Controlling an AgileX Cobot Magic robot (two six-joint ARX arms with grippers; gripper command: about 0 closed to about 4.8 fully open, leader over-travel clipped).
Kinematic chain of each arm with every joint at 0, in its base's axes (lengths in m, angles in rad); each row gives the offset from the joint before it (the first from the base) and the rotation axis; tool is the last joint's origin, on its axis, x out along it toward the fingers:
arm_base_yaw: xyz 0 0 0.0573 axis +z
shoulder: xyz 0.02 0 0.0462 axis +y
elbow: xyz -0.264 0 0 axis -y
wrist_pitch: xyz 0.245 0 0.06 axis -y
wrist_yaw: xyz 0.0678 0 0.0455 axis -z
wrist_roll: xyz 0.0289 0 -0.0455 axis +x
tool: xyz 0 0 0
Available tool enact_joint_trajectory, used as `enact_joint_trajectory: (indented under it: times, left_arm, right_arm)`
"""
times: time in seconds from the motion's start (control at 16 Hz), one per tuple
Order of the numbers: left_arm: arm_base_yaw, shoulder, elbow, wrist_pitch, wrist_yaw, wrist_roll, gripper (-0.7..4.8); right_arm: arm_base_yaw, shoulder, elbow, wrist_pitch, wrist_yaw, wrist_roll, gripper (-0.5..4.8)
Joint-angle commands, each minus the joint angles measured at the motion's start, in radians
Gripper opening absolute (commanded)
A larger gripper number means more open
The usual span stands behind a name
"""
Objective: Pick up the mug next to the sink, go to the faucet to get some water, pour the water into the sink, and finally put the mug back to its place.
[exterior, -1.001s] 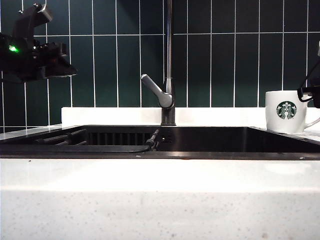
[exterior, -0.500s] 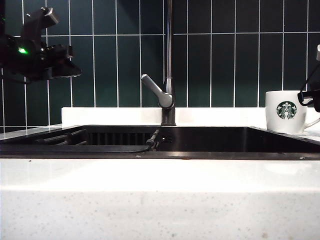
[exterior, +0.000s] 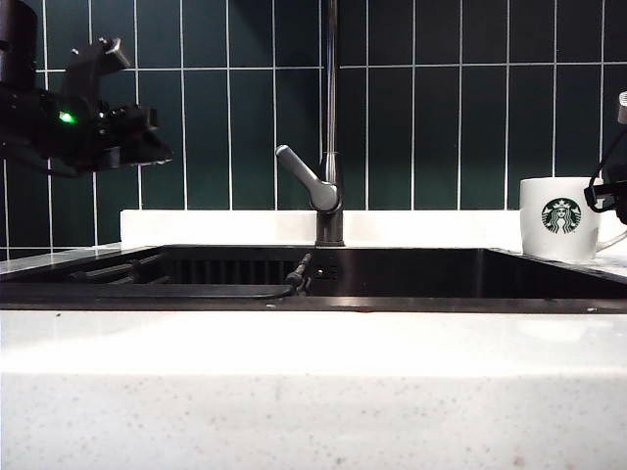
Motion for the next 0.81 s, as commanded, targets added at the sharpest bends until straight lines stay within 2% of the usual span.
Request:
enact_joint_trajectory:
  times: [0.06,0.38,0.81]
  left_arm:
    - [-0.002,0.022,0.016,0.01,0.026,0.0,1.65]
    - [-0.003,0.049,0.022,0.032,0.026,-0.003,1.65]
    - [-0.009,0.056,0.039,0.035,0.023,-0.003,1.65]
  right_arm:
    - [-0.001,-0.002,0.004,0.009,0.002,-0.008,2.25]
    - [-0.01,0.016,0.017,0.06,-0.018,-0.025,2.24]
    - [-0.01,0.102,0.113,0.05,-0.019,-0.026,2.21]
